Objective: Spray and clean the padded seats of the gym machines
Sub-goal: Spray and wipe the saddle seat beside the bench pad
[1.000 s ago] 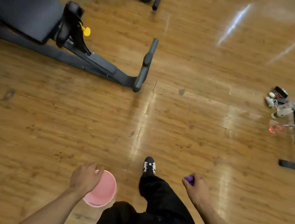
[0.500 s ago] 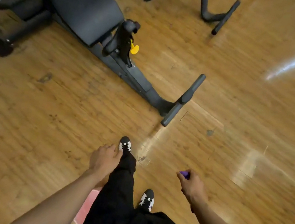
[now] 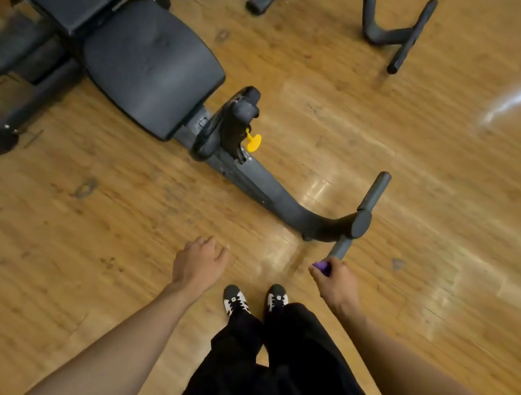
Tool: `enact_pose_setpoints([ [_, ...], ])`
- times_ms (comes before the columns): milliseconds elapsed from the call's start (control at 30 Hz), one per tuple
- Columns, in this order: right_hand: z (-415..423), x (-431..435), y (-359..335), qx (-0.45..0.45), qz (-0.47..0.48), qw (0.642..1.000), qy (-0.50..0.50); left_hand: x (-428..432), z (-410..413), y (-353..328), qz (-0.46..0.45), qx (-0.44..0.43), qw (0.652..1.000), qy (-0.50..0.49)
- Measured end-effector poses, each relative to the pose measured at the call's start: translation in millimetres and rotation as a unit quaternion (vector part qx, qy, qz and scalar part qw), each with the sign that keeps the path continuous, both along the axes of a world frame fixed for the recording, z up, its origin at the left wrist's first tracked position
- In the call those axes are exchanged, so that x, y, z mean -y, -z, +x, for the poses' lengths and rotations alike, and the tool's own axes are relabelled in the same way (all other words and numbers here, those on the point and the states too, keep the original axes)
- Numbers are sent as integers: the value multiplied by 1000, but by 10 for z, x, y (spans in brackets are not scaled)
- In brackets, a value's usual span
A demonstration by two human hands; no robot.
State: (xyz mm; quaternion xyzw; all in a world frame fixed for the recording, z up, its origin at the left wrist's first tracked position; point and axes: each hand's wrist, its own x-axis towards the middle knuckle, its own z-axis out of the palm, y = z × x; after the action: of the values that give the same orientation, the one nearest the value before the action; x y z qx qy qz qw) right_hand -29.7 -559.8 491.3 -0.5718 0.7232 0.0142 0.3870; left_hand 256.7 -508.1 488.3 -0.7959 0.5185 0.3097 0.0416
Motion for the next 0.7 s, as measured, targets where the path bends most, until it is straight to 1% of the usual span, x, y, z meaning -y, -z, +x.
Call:
enact_pose_setpoints([
  [200, 794, 941, 97, 29, -3, 1000, 0, 783, 438, 67, 27, 0, 1000, 16],
  [233, 922, 1116, 119, 45, -7, 999, 5, 939, 504, 80, 28, 1, 1000, 15],
  [367, 1442, 1946, 341, 105, -2, 994, 30, 1619, 816, 97, 10, 8, 1000, -13],
  [467, 1841, 2554, 417, 132, 8, 990, 51, 2108, 1020, 89, 1, 0, 999, -40],
  [533, 2102, 2946, 332, 151, -8, 987, 53, 2434, 1126, 121, -17, -6, 998, -54],
  [600, 2320, 3311, 309, 154, -46, 986, 50, 2719, 1219, 197, -22, -8, 997, -75],
  [700, 2617, 3686, 386, 158, -89, 982, 46, 3073, 1322, 362, -46, -26, 992, -112],
])
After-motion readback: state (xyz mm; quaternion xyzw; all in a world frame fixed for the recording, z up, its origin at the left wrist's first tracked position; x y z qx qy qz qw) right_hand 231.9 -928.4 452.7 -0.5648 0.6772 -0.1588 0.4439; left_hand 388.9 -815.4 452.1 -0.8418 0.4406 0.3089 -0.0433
